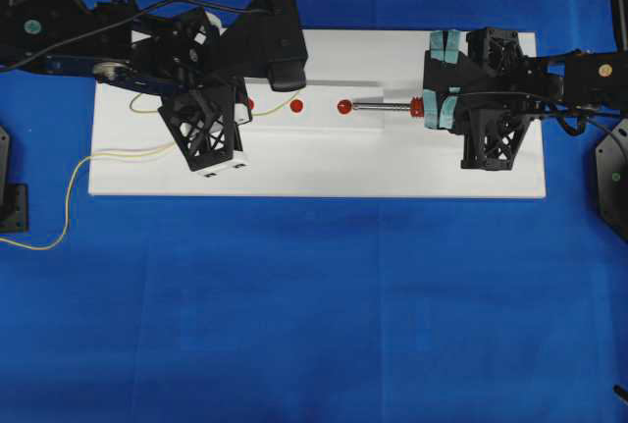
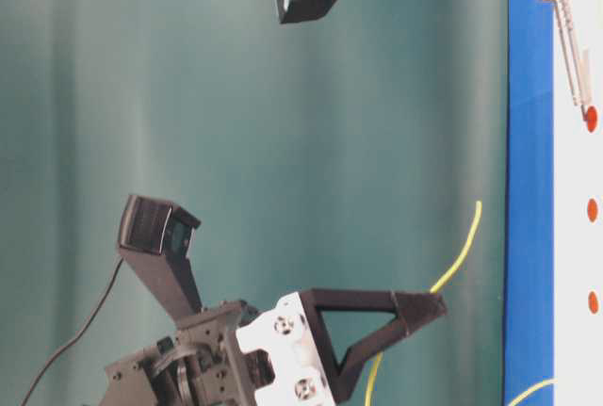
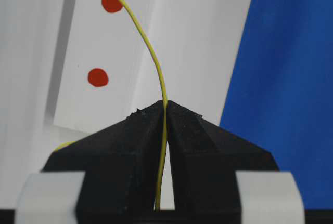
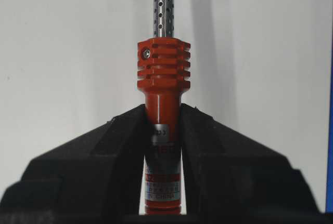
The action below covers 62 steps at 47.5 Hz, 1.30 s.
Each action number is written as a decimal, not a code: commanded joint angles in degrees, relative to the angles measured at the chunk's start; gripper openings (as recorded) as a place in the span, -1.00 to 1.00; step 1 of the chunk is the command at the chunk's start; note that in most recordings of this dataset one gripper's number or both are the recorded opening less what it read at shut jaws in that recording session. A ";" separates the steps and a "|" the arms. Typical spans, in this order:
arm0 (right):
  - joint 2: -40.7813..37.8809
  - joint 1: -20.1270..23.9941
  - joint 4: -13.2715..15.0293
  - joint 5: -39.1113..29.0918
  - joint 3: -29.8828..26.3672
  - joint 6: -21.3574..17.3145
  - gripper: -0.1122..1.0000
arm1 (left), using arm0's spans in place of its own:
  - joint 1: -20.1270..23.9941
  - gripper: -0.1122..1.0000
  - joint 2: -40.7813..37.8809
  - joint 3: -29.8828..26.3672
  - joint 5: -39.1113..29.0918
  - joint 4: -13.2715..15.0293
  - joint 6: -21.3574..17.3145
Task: Touch the tip of the soldering iron to the tip of the solder at the mark.
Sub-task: 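Withdraw both grippers away from the strip, then lower wire and iron onto the blue table and open grippers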
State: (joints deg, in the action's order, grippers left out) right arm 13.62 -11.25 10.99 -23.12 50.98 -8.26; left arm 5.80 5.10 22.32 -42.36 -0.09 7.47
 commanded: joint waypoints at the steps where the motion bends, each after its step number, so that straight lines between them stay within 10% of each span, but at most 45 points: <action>1: 2.02 0.09 0.09 0.35 -1.58 0.00 -0.69 | 0.09 -0.76 2.37 0.00 0.70 -0.18 -0.09; 25: 27.86 -0.62 -0.09 0.44 7.65 -1.93 -0.69 | 0.09 -0.76 8.00 6.42 5.36 -0.18 0.53; 41: 29.62 -0.18 -0.35 1.58 8.96 -6.68 -0.69 | -1.49 -0.76 11.60 10.37 9.67 -0.18 2.29; 62: 29.09 19.51 -0.97 5.63 7.56 -15.03 -0.69 | -16.26 -0.76 20.74 17.58 16.26 -0.18 11.78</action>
State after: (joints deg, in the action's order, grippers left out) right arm 43.59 5.01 10.02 -19.34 60.29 -22.76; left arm -7.73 23.47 39.29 -28.74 -0.18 18.19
